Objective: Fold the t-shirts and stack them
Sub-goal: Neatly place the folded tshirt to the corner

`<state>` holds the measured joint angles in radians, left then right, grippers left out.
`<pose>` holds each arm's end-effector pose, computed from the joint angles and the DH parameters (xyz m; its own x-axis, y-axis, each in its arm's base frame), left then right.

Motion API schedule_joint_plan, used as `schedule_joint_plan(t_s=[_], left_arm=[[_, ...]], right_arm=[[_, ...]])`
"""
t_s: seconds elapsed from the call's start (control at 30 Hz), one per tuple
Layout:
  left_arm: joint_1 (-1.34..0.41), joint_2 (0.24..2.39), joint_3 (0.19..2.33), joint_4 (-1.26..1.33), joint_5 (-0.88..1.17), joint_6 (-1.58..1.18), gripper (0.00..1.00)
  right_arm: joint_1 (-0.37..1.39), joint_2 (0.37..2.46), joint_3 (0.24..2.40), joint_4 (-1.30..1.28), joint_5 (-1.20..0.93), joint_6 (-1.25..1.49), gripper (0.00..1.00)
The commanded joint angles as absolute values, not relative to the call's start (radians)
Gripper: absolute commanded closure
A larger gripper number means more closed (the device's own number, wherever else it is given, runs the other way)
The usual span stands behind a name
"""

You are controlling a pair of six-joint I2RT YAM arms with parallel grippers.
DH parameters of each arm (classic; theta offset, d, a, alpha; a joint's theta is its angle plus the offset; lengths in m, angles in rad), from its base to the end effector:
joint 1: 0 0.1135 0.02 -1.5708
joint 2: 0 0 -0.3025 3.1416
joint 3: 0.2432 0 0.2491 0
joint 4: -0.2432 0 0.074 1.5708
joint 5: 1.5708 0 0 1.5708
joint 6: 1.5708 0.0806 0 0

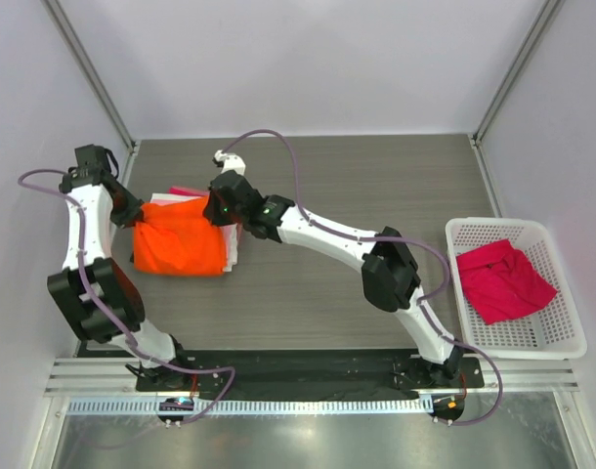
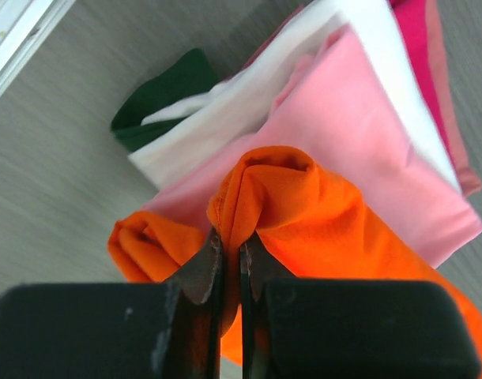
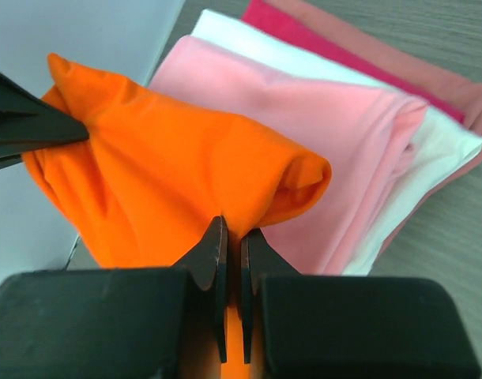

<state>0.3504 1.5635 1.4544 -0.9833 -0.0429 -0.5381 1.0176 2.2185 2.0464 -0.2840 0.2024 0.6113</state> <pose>0.3142 0.1185 0.3121 -0.5307 -0.7391 -0.4148 -0.7377 0.6438 -0.2032 0.3229 0.4920 0.3051 -0.6134 0.0766 -0.7860 -0.4721 0.7623 0.4428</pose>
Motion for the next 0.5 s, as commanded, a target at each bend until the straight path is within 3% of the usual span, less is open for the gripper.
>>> schedule_joint_plan(t_s=[0.0, 0.23, 0.3, 0.33, 0.37, 0.4, 0.47], left_arm=[[0.359, 1.644, 1.54, -0.887, -0.003, -0.541, 1.0], [0.356, 1.796, 1.638, -0.818, 0.058, -0.588, 0.98], [0.35, 1.828, 1.676, -0.81, 0.043, -0.586, 0.89], [0.35, 1.863, 1.693, -0.814, 0.052, -0.581, 0.65], [0.351, 1.882, 1.738, -0.846, 0.06, -0.581, 0.49], [0.35, 1.893, 1.759, -0.87, 0.054, -0.574, 0.4], [0.339, 1.884, 1.795, -0.899, 0.013, -0.563, 0.25]], right_arm=[[0.944, 2.253, 2.12, -0.238, 0.167, 0.612, 0.99], [0.865, 2.365, 2.197, -0.176, 0.091, 0.587, 0.98], [0.847, 2.394, 2.209, -0.17, 0.033, 0.601, 0.81], [0.842, 2.414, 2.217, -0.169, 0.023, 0.609, 0.56], [0.842, 2.416, 2.212, -0.169, 0.023, 0.617, 0.44], [0.841, 2.413, 2.206, -0.169, 0.031, 0.623, 0.31], [0.839, 2.389, 2.175, -0.167, 0.049, 0.615, 0.22]])
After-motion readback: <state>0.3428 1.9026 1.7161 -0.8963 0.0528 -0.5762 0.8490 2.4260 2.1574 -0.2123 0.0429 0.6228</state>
